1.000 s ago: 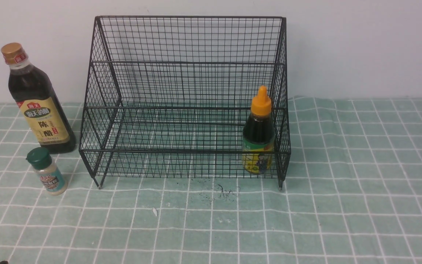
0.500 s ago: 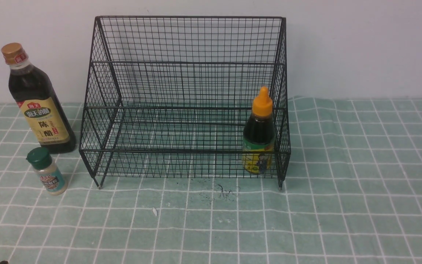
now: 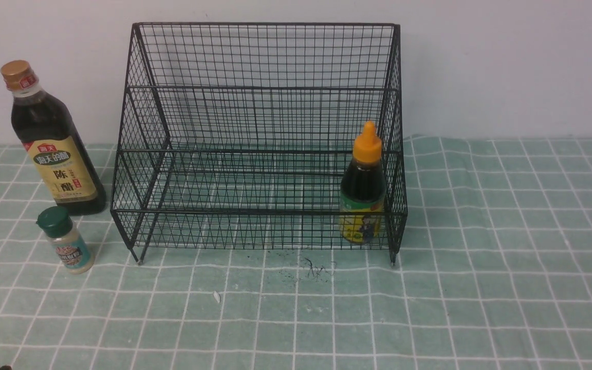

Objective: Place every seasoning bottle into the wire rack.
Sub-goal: Use the left arm to grab the condiment bottle closest to it

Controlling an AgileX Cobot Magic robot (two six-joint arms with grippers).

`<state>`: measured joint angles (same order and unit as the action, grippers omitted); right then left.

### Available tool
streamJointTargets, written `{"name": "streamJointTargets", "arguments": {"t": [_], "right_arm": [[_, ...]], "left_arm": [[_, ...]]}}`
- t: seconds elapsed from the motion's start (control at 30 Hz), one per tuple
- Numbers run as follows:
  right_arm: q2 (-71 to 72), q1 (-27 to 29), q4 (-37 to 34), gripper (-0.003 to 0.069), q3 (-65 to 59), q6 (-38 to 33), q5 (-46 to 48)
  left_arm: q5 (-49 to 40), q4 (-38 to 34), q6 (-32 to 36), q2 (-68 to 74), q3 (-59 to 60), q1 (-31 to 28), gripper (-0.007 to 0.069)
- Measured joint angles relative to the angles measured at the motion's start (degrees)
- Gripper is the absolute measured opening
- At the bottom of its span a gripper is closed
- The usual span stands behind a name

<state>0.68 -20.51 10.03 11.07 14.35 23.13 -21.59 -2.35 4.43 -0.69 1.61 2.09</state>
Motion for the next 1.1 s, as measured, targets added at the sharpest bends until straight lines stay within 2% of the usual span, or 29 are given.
{"name": "streamJointTargets", "arguments": {"t": [0.1,0.13,0.2,0.3,1.1], "right_arm": [[0.00,9.07,0.55,-0.0013,-4.20,0.27,-0.01],[0.00,9.68,0.56,-0.0013,-4.88,0.27,-0.01],[0.00,15.74,0.61,-0.0013,-8.88,0.35,-0.01],[0.00,20.25,-0.09,-0.0013,-11.98,0.41,0.13],[0.00,21.18,0.40,-0.0013,-12.13,-0.10,-0.66]], "left_arm": [[0.00,0.00,0.00,0.00,0.00,0.00,-0.0006],[0.00,0.00,0.00,0.00,0.00,0.00,-0.0006],[0.00,0.00,0.00,0.00,0.00,0.00,-0.0006],[0.00,0.00,0.00,0.00,0.00,0.00,-0.0006],[0.00,0.00,0.00,0.00,0.00,0.00,-0.0006]]}}
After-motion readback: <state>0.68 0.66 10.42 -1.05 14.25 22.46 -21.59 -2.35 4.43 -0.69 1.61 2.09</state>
